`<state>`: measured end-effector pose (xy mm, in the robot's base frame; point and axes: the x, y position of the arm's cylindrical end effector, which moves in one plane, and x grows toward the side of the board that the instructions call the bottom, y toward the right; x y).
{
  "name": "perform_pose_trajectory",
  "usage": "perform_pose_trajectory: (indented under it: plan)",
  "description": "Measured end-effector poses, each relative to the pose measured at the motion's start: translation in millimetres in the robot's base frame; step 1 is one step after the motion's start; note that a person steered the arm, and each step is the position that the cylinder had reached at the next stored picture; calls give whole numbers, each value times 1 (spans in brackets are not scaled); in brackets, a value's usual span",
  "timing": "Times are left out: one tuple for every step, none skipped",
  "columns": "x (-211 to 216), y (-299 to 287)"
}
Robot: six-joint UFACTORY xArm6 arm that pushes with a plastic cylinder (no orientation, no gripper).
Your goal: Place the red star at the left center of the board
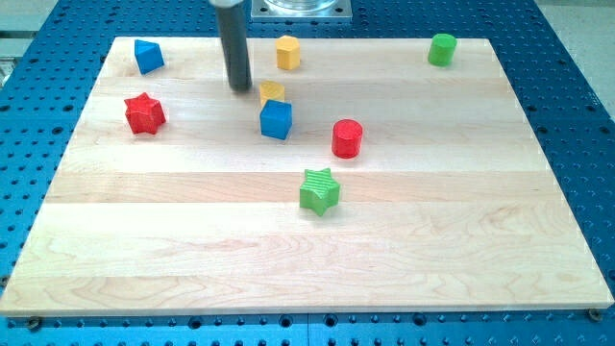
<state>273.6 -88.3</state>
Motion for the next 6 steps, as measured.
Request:
perform_pose_trajectory:
  plan:
    - [37, 24]
    - [85, 33]
    - [66, 24]
    - [48, -29]
    - [48, -50]
    - [48, -53]
